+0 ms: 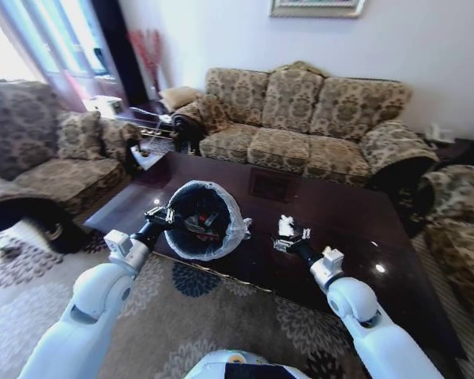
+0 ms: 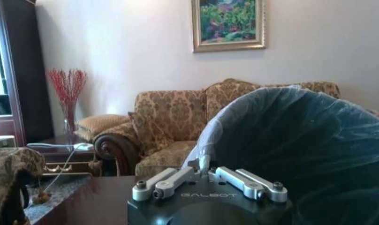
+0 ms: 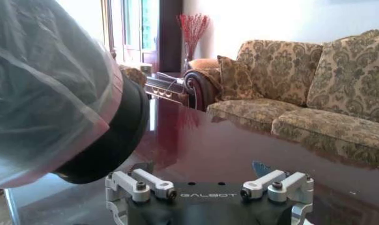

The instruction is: Move to the front of the table and place the trash on the table into the trash bin.

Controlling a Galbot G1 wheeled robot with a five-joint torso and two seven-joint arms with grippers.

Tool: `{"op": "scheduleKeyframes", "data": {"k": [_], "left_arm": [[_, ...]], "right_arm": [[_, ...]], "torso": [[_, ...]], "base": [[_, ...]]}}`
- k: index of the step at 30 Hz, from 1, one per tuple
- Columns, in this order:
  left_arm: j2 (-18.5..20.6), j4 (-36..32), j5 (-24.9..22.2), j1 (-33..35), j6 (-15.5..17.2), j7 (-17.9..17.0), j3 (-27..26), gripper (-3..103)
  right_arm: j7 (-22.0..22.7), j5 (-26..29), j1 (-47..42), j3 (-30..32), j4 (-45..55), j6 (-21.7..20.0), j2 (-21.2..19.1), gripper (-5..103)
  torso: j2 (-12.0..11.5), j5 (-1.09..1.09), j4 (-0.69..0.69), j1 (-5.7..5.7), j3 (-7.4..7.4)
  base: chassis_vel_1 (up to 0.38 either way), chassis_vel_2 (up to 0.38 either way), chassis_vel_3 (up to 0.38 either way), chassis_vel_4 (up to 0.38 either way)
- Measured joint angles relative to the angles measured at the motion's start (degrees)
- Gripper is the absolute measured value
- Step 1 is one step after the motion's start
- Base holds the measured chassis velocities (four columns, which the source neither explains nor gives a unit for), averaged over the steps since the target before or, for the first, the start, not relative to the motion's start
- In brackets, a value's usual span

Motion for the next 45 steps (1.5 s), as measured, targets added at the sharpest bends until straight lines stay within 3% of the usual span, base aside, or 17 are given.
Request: {"op": "scheduleKeyframes", "data": {"k": [10, 18, 23, 28, 35, 40, 43, 45], "left_arm": [[0.1, 0.5, -0.1, 0.0, 0.0, 0.1, 0.6, 1], [0.0, 0.8, -0.1, -0.1, 0.2, 0.1, 0.6, 1], [0.0, 1.2, -0.3, -0.4, 0.8, 0.1, 0.5, 1], [0.5, 1.3, -0.7, -0.5, 0.9, 0.0, 0.2, 1], [0.8, 1.3, -1.4, -0.5, 0.9, 0.0, -0.1, 1], [0.9, 2.6, -1.5, -1.4, 0.9, 0.1, 0.0, 1], [0.9, 3.4, -1.6, -2.0, 0.9, 0.1, 0.3, 1], [1.0, 3.7, -1.6, -2.2, 0.9, 0.1, 0.3, 1]], "right_arm": [[-1.5, -1.4, 0.0, -1.0, -3.5, 2.2, 1.1, 100], [-2.0, -2.8, 1.6, -3.2, -4.7, 1.6, 1.0, 100], [-4.8, -3.1, 5.4, -6.7, -7.0, 0.4, -0.1, 100], [-9.2, -4.5, 9.5, -10.9, -12.5, 1.9, -2.2, 100], [-10.6, -3.1, 6.5, -8.2, -9.3, 1.4, -4.3, 100], [-17.8, -2.6, 3.6, -5.6, -8.7, 1.5, -6.9, 100], [-19.6, -3.7, 4.6, -6.4, -10.4, 1.2, -6.1, 100], [-18.6, -4.7, 6.3, -9.0, -11.7, 1.1, -5.3, 100]], "torso": [[0.0, 0.01, -0.03, -0.01, 0.00], [0.0, 0.01, -0.03, -0.01, 0.00], [0.0, 0.00, -0.03, 0.04, 0.02], [0.0, 0.02, -0.02, 0.07, 0.03], [0.0, 0.00, -0.01, -0.06, -0.02], [0.0, 0.00, -0.03, -0.01, 0.00], [0.0, 0.01, -0.03, 0.02, 0.01], [0.0, 0.02, -0.03, 0.02, 0.01]], "base": [[-0.014, 0.013, 0.017, -0.008], [-0.115, 0.128, 0.115, -0.108], [-0.171, 0.184, 0.164, -0.163], [-0.073, 0.069, 0.076, -0.040], [0.000, 0.000, 0.000, 0.000], [0.000, 0.000, 0.000, 0.000], [0.000, 0.000, 0.000, 0.000], [0.000, 0.000, 0.000, 0.000]]}}
